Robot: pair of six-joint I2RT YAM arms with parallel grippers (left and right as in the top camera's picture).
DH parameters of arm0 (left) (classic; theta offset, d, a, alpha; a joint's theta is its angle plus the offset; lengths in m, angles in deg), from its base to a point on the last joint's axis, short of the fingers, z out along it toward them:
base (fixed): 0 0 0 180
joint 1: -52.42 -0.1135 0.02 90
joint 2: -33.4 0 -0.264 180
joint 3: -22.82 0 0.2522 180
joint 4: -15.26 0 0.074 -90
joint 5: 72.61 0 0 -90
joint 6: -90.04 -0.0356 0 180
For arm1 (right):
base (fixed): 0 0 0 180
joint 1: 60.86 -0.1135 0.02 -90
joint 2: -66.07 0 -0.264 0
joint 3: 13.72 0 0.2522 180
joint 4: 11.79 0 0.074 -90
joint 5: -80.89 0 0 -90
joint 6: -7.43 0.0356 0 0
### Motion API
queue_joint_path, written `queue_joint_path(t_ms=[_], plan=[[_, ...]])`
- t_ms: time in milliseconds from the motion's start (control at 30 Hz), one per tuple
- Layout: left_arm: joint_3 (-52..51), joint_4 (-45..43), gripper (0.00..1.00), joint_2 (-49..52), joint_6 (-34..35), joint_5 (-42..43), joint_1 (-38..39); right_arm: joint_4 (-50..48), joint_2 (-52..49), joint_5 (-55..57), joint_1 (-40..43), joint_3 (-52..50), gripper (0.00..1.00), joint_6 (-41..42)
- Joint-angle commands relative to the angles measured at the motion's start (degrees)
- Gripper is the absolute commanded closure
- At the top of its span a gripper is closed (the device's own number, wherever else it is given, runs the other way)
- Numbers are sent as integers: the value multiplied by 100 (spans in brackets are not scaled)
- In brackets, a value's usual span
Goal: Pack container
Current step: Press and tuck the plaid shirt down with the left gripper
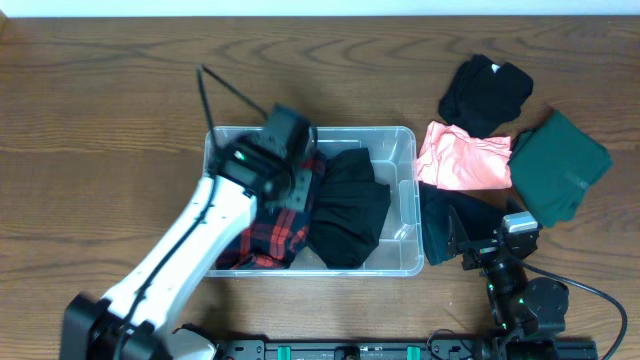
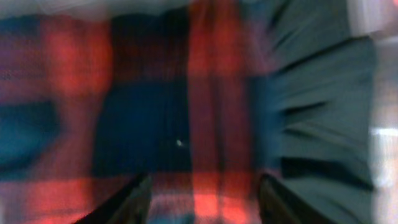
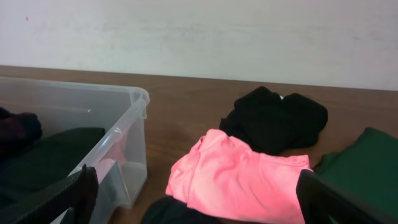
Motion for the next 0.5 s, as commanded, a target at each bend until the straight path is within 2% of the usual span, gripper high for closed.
queue_joint_path(t_ms=[0,67,167,400,467], plan=[[-1204,-592,39,247,660,-42,-20,7,20,39,-15,-15,1,74],[-1707,-979,37,433,743,50,-31,7,20,39,-15,-15,1,74],[-1884,-1062,37,667,649,39,-111,7,20,39,-15,-15,1,74],[-1547,-1084,35,734,-898,39,-496,7,20,39,-15,-15,1,74],[-1425,-1110,34,734,-1121,37,-623,7,20,39,-15,-15,1,74]])
